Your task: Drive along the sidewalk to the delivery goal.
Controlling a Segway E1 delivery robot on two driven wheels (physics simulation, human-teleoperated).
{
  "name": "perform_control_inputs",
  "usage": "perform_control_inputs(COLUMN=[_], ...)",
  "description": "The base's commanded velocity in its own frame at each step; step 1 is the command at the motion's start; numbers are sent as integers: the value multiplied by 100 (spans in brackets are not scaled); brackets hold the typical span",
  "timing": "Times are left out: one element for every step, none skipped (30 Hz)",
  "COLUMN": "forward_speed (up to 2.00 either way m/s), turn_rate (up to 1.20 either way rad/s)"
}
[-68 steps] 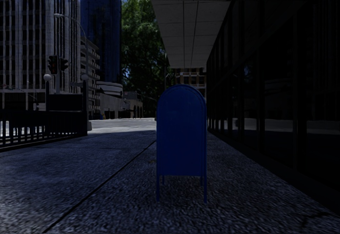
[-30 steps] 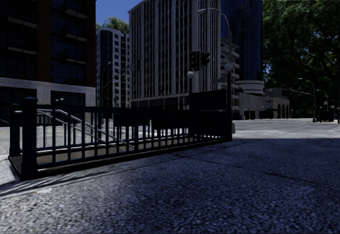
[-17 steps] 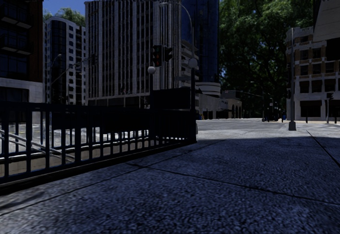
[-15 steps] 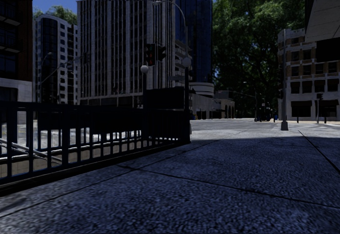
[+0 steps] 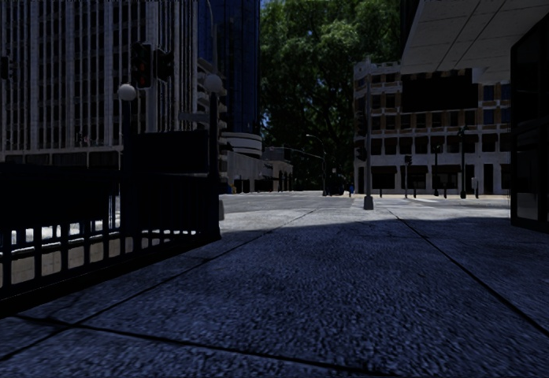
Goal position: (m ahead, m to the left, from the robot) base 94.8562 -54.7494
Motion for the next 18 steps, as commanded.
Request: perform_control_inputs(forward_speed=[183,188,191,193,200,200,200,200,200,200,200,200,200,200,200,200,200,200], turn_rate=[-64,-64,-64,-64,-64,-64,-64,-64,-64,-64,-19,0,0,0,0,0,0,0])
